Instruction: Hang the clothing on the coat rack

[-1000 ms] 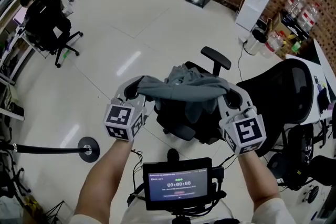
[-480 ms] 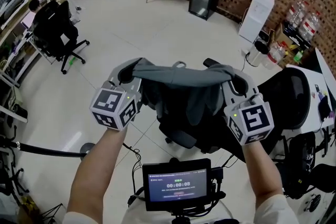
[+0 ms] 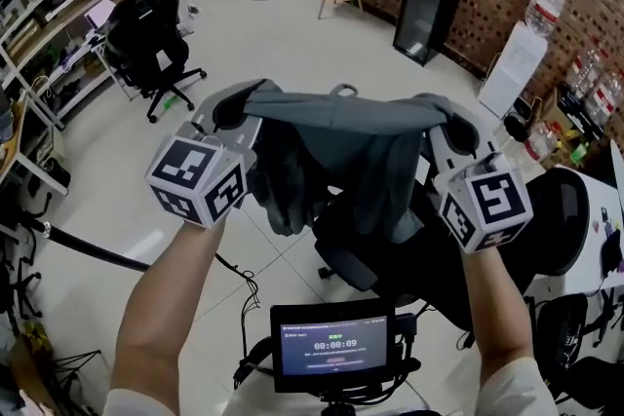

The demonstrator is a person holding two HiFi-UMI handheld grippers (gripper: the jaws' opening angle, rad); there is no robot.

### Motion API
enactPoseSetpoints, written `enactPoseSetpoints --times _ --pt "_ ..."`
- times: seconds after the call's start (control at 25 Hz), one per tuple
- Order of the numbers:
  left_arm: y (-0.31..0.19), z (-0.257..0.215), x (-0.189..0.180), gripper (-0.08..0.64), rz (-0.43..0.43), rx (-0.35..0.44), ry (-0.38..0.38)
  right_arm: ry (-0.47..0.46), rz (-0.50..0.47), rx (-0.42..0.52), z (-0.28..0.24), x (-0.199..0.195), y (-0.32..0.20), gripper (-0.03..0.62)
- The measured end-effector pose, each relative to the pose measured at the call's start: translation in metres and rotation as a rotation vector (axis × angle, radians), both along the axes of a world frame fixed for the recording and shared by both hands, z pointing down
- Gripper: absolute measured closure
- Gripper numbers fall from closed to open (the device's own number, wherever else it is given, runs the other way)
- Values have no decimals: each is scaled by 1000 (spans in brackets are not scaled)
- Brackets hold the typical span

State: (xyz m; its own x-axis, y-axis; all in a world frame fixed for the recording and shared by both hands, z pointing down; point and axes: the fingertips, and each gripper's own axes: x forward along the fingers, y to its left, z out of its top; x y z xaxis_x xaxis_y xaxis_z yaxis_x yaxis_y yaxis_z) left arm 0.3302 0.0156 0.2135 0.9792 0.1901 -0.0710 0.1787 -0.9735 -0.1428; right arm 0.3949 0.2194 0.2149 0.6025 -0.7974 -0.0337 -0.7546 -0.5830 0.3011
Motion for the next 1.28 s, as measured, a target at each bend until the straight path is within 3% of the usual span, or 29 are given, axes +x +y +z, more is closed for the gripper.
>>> enactPoseSetpoints --times 0.16,0.44,1.28 --pt "-28 -24 -26 553 -66 8 38 44 -85 14 -24 -9 -34 583" --pt "-85 -63 -84 553 -165 37 93 44 -220 45 -56 -35 -109 583" --pt "-221 -97 -279 555 -492 84 116 57 -565 93 -101 -168 -307 583"
